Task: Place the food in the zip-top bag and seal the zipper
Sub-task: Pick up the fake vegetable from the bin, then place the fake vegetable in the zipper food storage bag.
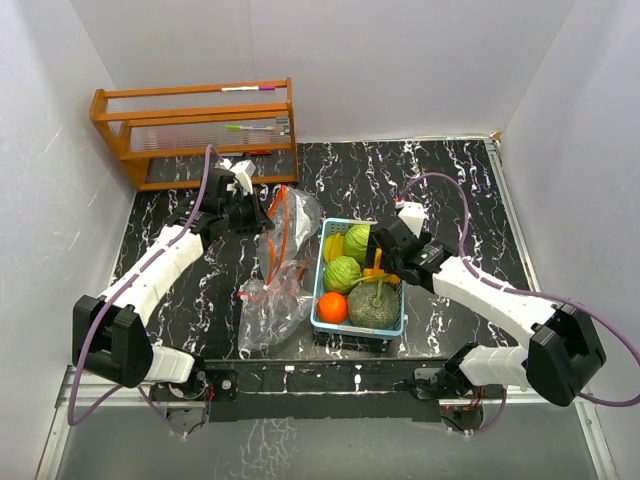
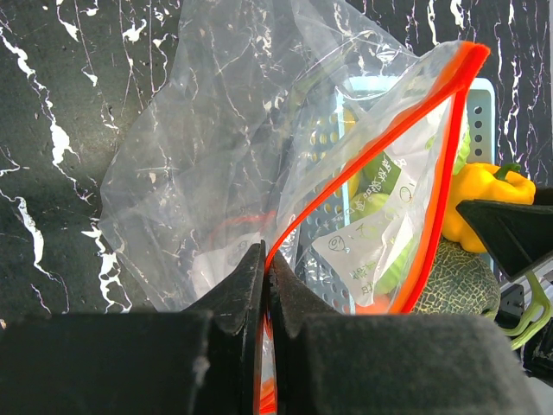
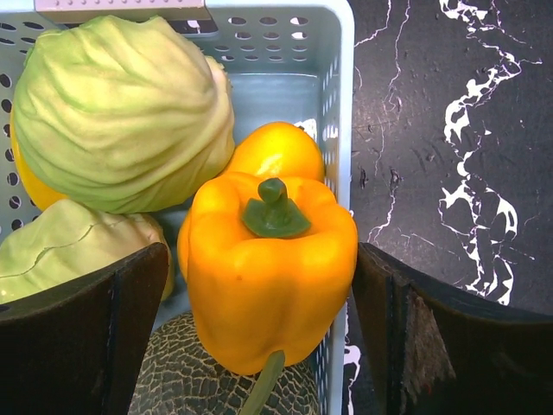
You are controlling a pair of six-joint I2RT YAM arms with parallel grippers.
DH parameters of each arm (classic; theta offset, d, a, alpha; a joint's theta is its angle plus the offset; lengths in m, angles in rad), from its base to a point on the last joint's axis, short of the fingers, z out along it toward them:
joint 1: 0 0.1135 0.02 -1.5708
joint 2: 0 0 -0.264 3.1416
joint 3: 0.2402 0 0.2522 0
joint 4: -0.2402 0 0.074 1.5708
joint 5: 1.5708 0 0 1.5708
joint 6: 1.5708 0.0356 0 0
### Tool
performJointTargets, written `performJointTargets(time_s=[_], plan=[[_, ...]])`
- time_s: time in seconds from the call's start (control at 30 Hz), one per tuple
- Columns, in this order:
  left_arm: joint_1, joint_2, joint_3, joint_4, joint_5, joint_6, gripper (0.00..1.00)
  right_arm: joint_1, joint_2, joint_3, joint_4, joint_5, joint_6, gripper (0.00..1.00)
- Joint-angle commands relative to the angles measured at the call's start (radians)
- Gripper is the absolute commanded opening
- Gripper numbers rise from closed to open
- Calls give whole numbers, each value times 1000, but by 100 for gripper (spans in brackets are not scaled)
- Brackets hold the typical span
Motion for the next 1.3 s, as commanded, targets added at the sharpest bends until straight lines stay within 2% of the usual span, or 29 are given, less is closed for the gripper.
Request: performJointTargets(time_s=[0.0,0.13,0.27,0.33,0.47,0.6,0.7,0.83,1.03,1.13,1.27], plan=[[5,-36,-2,-1,17,2,0,-5,7,4,54,24,-18,87],[5,-39,-5,0,17,1,0,-4,24,16,53,42,-32,73],[5,-37,-6,0,17,1,0,-4,27,38,38,47,-33,42],[5,-36,-3,-2,17,1,0,-5,8,62,16,44,-36,36],[5,-36,2,-7,11,1,0,-5,-82,118,-5,-20,-93,31],[5,-29,9,-8,12,-4,0,-4,-199,166,-6,-112,-160,31],[4,-20,13,-2,18,-13,0,-5,-274,199,47,-258,-215,30],[1,-3,25,9,33,-34,0,-5,-306,184,262,-554,-234,27],[-12,-2,45,20,31,-55,0,19,-97,220,526,-831,-168,20],[-16,-2,41,35,33,-66,0,77,7,254,639,-833,-168,20],[-20,-2,29,53,41,-77,0,95,69,262,803,-798,-116,19]])
